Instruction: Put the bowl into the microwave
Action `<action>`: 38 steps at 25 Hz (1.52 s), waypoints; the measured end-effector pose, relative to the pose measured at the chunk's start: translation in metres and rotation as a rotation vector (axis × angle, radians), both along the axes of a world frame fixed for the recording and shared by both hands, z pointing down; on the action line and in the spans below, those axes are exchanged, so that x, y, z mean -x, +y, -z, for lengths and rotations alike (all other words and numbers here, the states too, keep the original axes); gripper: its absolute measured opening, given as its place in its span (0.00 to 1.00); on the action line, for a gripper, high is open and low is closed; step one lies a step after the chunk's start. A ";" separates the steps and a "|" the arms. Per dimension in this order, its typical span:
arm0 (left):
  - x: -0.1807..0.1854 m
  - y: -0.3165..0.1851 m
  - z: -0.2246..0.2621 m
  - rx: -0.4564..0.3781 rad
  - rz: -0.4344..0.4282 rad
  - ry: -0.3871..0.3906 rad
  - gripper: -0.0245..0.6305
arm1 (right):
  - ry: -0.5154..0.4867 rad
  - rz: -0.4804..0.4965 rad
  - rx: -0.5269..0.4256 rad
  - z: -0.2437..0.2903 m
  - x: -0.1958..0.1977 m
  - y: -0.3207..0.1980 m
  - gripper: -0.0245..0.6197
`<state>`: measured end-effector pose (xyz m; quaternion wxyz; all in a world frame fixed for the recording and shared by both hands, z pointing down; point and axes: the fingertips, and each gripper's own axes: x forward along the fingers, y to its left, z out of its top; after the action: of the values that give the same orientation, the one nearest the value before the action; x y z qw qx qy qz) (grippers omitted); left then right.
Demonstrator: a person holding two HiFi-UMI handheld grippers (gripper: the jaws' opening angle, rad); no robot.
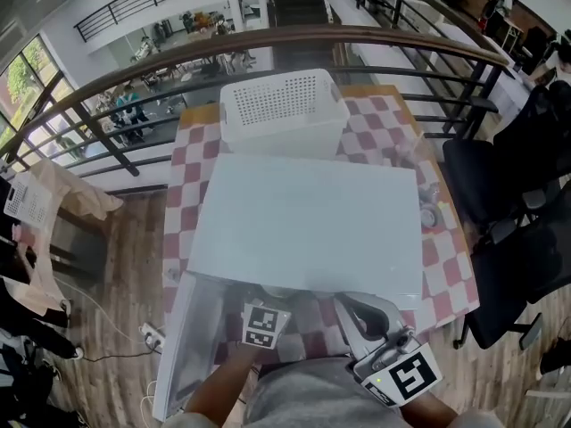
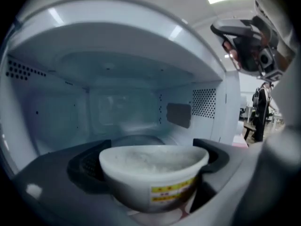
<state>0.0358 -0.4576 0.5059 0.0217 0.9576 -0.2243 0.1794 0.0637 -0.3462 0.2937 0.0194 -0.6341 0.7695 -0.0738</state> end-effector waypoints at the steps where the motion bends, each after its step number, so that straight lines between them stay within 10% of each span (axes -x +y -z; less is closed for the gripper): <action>1: -0.003 -0.001 -0.008 0.004 -0.006 -0.022 0.87 | -0.005 -0.007 -0.003 0.001 -0.001 0.001 0.04; 38: 0.002 -0.025 -0.046 0.080 0.082 -0.271 0.87 | -0.108 -0.023 -0.047 0.002 -0.014 0.003 0.04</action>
<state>0.0341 -0.4830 0.5521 0.0369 0.9130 -0.2567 0.3150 0.0774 -0.3433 0.2913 0.0768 -0.6374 0.7614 -0.0895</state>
